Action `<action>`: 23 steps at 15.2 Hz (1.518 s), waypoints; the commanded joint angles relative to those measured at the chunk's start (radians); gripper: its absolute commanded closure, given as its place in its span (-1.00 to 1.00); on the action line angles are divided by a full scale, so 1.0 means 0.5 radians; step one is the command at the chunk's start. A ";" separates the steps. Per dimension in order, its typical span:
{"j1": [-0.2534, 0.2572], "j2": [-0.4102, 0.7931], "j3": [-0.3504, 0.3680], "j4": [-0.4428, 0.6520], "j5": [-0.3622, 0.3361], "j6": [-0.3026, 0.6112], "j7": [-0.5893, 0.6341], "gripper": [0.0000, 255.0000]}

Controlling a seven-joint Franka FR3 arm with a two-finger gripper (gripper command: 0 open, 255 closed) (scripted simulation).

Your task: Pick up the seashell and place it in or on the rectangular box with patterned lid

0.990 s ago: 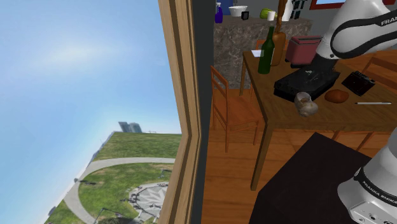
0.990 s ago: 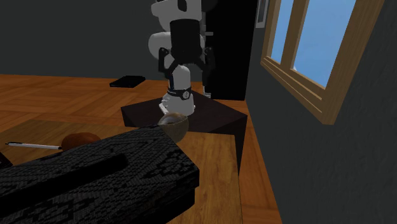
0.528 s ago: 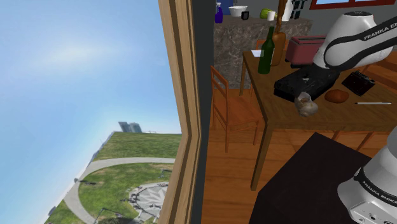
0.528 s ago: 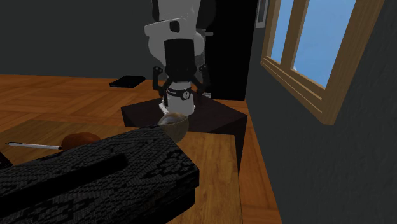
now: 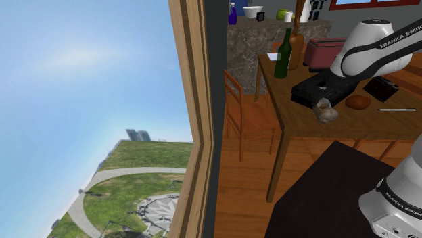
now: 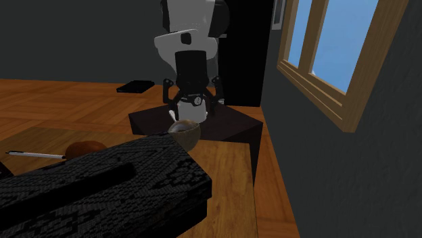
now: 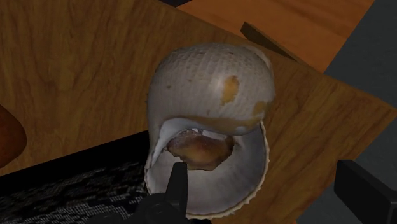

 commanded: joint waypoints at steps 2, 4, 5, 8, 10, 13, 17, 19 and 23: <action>0.000 0.001 0.000 0.000 0.000 0.001 0.000 -1.00; 0.000 0.001 0.000 0.000 0.000 0.001 0.000 1.00; 0.000 0.001 0.000 0.000 0.000 0.001 0.000 1.00; 0.000 0.002 0.000 0.001 0.000 0.001 0.000 1.00; 0.000 -0.003 0.001 0.001 0.000 -0.004 0.000 1.00; 0.002 -0.006 0.003 0.008 0.001 -0.001 0.000 -1.00; -0.040 0.424 0.282 0.700 0.023 -0.883 0.494 -1.00; -0.041 0.451 0.273 0.668 0.016 -0.823 0.496 -1.00; -0.049 0.513 0.260 0.609 0.004 -0.702 0.499 -1.00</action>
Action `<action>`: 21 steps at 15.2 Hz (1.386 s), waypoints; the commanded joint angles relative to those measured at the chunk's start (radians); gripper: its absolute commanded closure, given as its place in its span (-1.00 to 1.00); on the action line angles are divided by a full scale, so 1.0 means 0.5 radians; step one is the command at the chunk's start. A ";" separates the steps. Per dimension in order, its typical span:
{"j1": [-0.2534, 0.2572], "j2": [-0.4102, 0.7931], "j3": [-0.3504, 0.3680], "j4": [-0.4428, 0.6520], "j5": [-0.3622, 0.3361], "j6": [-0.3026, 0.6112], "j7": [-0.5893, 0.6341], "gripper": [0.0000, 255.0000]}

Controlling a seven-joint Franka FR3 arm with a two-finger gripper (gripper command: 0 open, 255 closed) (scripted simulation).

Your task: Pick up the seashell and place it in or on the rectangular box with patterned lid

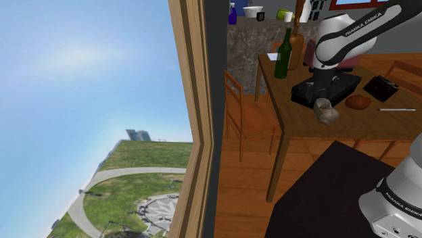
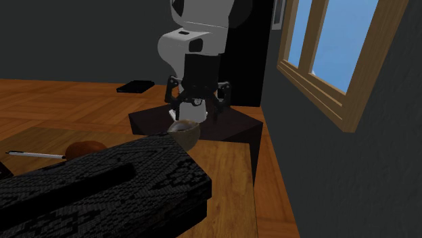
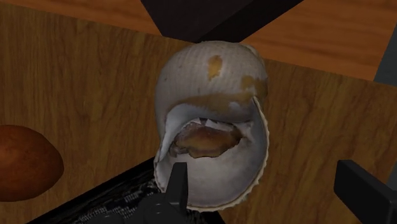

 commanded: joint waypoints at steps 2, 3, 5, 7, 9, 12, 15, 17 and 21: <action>-0.002 0.031 -0.003 -0.017 -0.003 0.047 0.005 -1.00; -0.002 0.031 -0.003 -0.017 -0.003 0.047 0.005 -1.00; -0.002 0.031 -0.003 -0.017 -0.003 0.047 0.005 -1.00; -0.002 0.031 -0.003 -0.016 -0.003 0.046 0.005 -1.00; -0.002 0.031 -0.003 -0.016 -0.003 0.046 0.005 -1.00; -0.002 0.031 -0.003 -0.016 -0.003 0.046 0.005 1.00; -0.002 0.031 -0.003 -0.016 -0.003 0.046 0.005 1.00; -0.001 0.032 -0.003 -0.015 -0.003 0.046 0.005 1.00; -0.001 -0.006 0.000 0.008 0.000 -0.014 -0.001 1.00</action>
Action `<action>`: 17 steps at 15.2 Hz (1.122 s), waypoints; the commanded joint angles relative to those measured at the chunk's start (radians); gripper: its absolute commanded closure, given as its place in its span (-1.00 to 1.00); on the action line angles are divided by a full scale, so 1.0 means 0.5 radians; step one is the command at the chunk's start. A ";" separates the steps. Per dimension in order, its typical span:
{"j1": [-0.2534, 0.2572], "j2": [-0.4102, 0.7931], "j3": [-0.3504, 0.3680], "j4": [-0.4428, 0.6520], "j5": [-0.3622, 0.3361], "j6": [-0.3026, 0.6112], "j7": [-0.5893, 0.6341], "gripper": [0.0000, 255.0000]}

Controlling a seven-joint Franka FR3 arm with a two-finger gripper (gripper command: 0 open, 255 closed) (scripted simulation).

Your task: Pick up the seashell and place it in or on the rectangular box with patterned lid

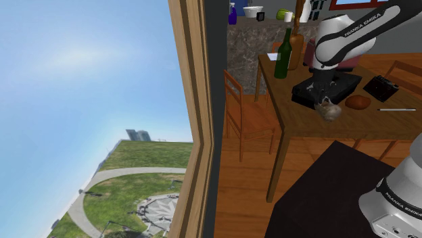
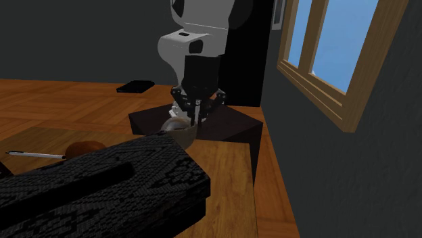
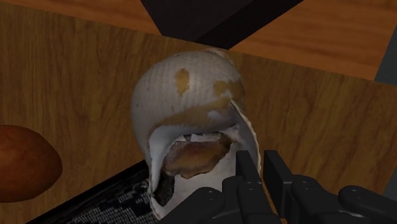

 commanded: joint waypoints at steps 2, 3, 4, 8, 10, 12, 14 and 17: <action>0.001 -0.053 0.004 0.033 0.004 -0.084 -0.008 1.00; 0.002 -0.069 0.006 0.046 0.006 -0.114 -0.010 1.00; 0.002 -0.085 0.007 0.060 0.007 -0.144 -0.013 1.00; 0.004 -0.144 0.014 0.121 0.015 -0.263 -0.025 1.00; 0.006 -0.170 0.018 0.154 0.018 -0.321 -0.031 1.00; 0.007 -0.194 0.021 0.188 0.022 -0.380 -0.037 1.00; 0.008 -0.216 0.024 0.224 0.026 -0.437 -0.043 1.00; 0.010 -0.245 0.030 0.281 0.031 -0.523 -0.051 1.00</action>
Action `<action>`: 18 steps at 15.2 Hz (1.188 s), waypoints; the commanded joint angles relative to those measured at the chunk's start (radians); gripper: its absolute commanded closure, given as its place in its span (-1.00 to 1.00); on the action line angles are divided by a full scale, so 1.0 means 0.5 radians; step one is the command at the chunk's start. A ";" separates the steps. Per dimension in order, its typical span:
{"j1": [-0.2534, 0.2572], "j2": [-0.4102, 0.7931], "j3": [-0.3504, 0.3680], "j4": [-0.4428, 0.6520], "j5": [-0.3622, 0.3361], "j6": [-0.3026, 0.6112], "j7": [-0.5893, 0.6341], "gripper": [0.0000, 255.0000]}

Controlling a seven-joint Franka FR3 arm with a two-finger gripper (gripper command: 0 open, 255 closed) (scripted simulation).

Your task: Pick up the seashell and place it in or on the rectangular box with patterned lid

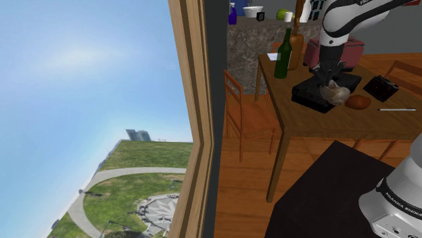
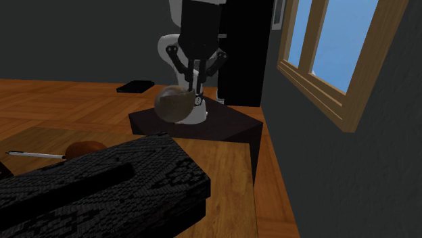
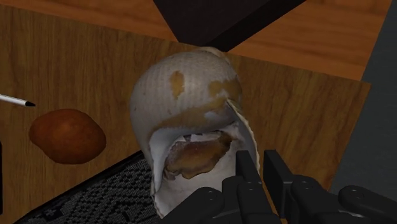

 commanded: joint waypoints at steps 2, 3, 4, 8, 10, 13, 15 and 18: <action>0.002 -0.027 0.006 0.057 0.005 -0.083 -0.007 1.00; 0.003 -0.034 0.007 0.078 0.007 -0.111 -0.010 1.00; 0.003 -0.041 0.009 0.099 0.008 -0.139 -0.013 1.00; 0.005 -0.065 0.015 0.186 0.015 -0.250 -0.025 1.00; 0.006 -0.074 0.019 0.232 0.018 -0.305 -0.030 1.00; -0.016 0.039 -0.033 0.381 0.012 -0.330 -0.110 1.00; -0.036 0.159 -0.083 0.520 0.013 -0.338 -0.188 1.00; -0.068 0.346 -0.153 0.744 0.031 -0.361 -0.307 1.00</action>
